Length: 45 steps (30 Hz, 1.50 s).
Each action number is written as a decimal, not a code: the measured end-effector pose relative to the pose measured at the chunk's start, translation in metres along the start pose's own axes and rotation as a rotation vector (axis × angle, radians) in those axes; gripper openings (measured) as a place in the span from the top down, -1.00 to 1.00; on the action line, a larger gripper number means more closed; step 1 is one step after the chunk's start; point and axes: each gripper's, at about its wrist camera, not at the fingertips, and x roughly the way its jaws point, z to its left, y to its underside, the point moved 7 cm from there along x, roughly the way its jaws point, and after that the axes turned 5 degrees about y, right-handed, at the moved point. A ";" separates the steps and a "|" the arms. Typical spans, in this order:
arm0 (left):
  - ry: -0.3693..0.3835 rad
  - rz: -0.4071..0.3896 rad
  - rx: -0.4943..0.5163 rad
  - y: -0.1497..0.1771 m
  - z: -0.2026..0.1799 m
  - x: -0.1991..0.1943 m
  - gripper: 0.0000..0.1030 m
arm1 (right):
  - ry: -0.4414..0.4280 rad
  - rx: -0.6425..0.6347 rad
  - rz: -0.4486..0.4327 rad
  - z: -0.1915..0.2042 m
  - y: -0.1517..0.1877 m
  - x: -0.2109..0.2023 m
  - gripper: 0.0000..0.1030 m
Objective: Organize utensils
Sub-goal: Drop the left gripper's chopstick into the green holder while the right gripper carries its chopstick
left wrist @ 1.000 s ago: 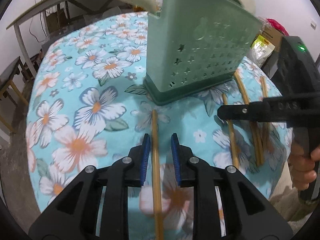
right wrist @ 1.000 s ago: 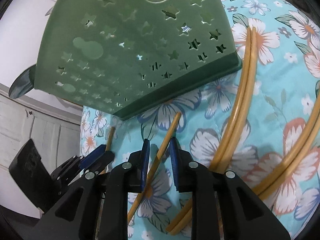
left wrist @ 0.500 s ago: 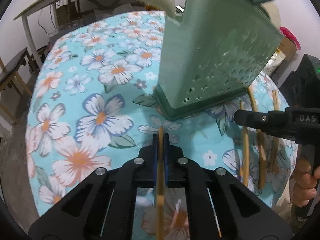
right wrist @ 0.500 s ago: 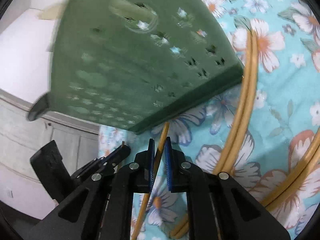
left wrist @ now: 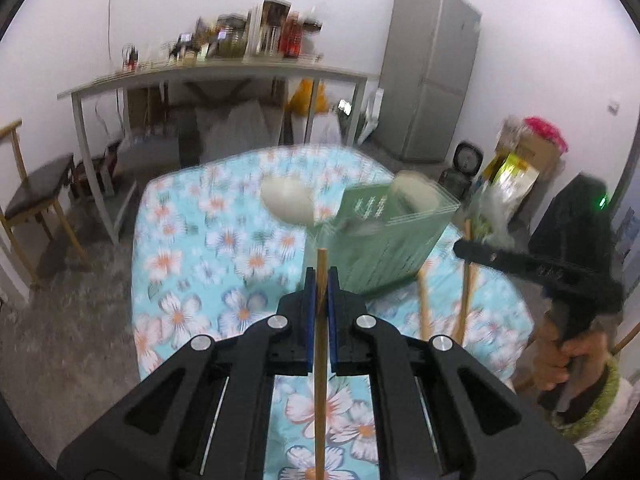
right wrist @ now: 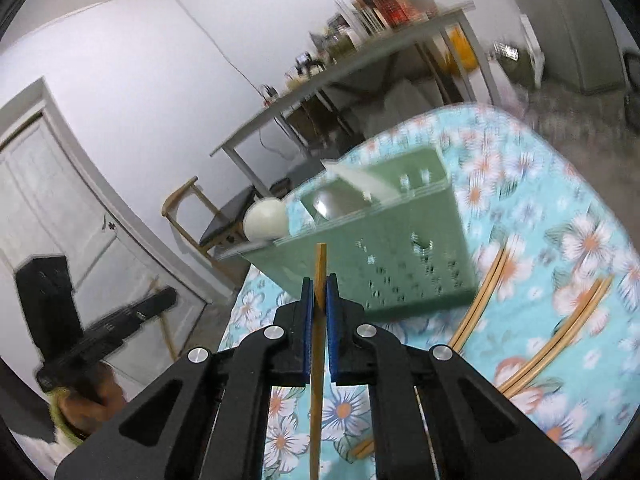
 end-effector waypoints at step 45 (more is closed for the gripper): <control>0.069 -0.257 0.019 -0.147 -0.053 0.071 0.91 | -0.034 0.025 -0.141 -0.038 -0.032 -0.051 0.88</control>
